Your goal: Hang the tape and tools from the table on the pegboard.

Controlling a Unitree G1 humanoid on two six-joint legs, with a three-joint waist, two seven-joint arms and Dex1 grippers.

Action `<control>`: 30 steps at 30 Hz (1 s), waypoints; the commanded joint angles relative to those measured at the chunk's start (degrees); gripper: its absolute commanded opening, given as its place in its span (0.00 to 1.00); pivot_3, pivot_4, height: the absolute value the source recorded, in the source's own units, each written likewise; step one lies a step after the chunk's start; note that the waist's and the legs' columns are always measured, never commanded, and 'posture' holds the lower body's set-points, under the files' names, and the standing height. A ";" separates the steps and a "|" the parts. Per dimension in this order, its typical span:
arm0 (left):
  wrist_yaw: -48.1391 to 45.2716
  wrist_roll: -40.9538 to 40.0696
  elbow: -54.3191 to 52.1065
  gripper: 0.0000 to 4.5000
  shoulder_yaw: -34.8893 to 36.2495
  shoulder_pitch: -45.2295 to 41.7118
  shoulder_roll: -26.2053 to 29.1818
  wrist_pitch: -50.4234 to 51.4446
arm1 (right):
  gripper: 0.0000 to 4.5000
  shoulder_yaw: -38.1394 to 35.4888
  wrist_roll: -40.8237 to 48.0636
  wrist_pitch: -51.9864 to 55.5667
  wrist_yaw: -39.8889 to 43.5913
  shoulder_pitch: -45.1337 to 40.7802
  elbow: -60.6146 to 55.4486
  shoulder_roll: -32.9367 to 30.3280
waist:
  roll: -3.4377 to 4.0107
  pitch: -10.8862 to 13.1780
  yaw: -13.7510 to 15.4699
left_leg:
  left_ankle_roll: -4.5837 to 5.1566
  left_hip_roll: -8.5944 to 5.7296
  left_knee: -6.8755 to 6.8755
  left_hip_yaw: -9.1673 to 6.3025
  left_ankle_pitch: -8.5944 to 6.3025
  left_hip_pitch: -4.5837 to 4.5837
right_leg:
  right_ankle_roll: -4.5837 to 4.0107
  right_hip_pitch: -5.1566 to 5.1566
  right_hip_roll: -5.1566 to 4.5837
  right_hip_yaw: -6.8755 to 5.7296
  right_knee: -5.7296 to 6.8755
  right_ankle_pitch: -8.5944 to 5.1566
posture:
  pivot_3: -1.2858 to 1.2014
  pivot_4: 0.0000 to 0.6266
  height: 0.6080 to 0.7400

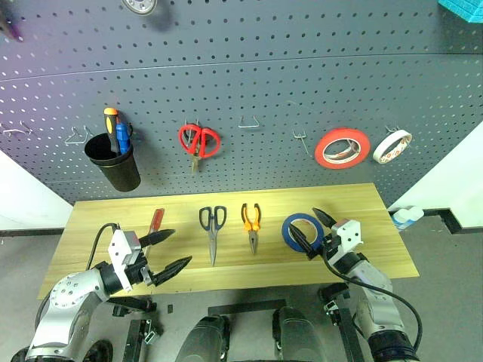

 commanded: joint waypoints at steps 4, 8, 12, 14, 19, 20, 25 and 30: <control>-1.92 -2.41 -2.11 0.99 2.35 -1.02 0.29 1.00 | 1.00 0.88 0.85 1.72 2.94 -0.12 -2.26 -1.72 | 0.00 0.00 0.07 | 0.00 0.00 0.06 0.00 0.00 0.01 | -0.01 0.03 0.00 0.00 0.01 0.01 | 0.48 0.23 1.00; -2.70 -1.29 -0.40 0.99 2.68 -1.56 -0.37 -1.04 | 1.00 3.44 -1.74 4.33 5.05 0.05 -3.48 -4.78 | -0.01 0.01 0.06 | 0.00 0.00 0.06 0.00 0.00 0.00 | -0.01 0.03 0.00 0.00 0.01 0.01 | 0.48 0.24 1.00; -2.86 -1.35 0.72 0.99 3.47 -2.22 -1.18 -1.79 | 1.00 6.12 -6.41 9.14 2.68 -0.53 -5.98 -7.32 | -0.12 0.09 -0.05 | 0.01 0.00 0.05 0.02 0.00 0.00 | -0.01 0.02 -0.01 0.00 0.01 0.01 | 0.48 0.26 1.00; -2.69 -1.16 0.80 0.99 3.62 -2.60 -1.38 -1.95 | 1.00 7.04 -8.59 10.64 1.18 -1.16 -6.38 -7.95 | -0.24 0.18 -0.03 | 0.01 0.03 0.05 0.01 0.00 0.00 | -0.02 0.01 0.00 0.00 0.02 0.00 | 0.48 0.27 1.00; -1.87 -1.33 -0.53 0.99 4.27 -2.16 -1.90 -2.03 | 1.00 9.23 -14.31 13.45 -2.34 -3.90 -5.45 -9.36 | -0.45 0.51 -0.01 | 0.00 0.03 0.09 0.02 0.00 -0.02 | -0.11 0.01 -0.01 0.02 0.01 -0.02 | 0.49 0.32 1.00; -1.49 -1.27 -1.38 0.99 4.14 -1.83 -1.97 -1.69 | 1.00 9.77 -15.73 14.19 -3.37 -4.48 -4.57 -9.51 | -0.52 0.63 0.03 | 0.01 0.03 0.10 0.02 0.00 -0.05 | -0.11 0.00 -0.01 0.02 0.00 -0.02 | 0.49 0.33 1.00; 0.77 -1.27 -5.24 0.99 3.83 -0.83 -1.95 0.37 | 1.00 10.98 -16.51 19.14 -2.58 -4.97 -3.83 -9.79 | -0.89 1.66 0.26 | 0.02 0.05 0.07 -0.01 -0.01 -0.11 | -0.12 -0.08 -0.06 0.02 -0.01 -0.02 | 0.49 0.37 1.00; 2.14 -1.28 -7.62 0.99 3.92 -0.31 -1.74 2.04 | 1.00 11.92 -18.01 25.90 -2.85 -5.68 -5.61 -10.43 | -0.91 2.74 0.31 | 0.03 0.03 0.07 0.00 -0.01 -0.21 | -0.23 -0.17 -0.14 0.03 -0.04 -0.07 | 0.49 0.40 1.00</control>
